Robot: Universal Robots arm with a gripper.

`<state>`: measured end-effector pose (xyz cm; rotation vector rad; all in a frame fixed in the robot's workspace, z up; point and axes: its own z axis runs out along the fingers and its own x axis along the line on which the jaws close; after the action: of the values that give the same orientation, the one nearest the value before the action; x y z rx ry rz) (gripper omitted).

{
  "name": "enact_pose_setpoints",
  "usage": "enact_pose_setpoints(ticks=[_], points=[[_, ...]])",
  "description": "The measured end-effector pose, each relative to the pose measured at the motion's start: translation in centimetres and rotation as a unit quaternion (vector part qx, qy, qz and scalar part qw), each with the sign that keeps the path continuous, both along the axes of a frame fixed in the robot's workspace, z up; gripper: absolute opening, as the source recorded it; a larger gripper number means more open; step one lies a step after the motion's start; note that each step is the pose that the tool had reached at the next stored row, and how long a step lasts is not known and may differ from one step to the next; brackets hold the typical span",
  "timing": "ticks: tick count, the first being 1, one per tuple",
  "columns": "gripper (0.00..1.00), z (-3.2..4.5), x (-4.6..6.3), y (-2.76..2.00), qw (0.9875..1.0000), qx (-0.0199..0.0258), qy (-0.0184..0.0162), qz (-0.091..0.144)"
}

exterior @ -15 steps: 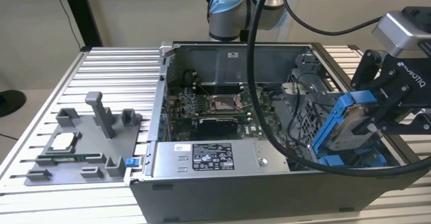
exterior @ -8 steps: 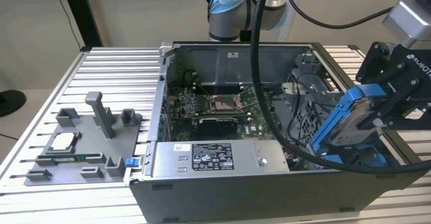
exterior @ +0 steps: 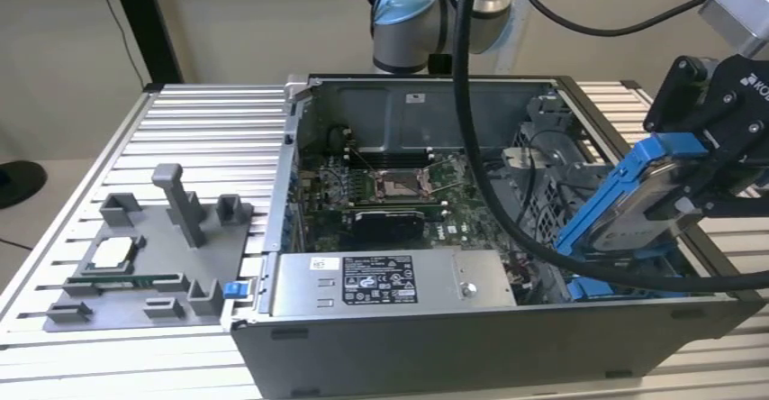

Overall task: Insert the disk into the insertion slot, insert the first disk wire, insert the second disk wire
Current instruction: 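Insert the disk into the insertion slot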

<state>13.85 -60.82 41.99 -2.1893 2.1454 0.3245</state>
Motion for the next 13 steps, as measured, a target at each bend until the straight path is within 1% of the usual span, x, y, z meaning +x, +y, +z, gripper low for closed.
enact_pose_setpoints(ticks=[6,10,11,12,13], points=[[0.0,0.01,0.06,0.0,1.0,-0.0002,0.0001,0.0],[0.0,-0.19,0.36,-0.02,1.0,-0.0001,0.0007,0.0],[0.0,-0.24,0.49,-0.04,1.0,-0.0002,0.0017,0.0],[0.0,-0.31,0.57,-0.08,1.0,-0.0001,0.0045,0.0],[0.0,-0.4,0.63,-0.11,1.0,-0.0001,0.0066,0.0]])
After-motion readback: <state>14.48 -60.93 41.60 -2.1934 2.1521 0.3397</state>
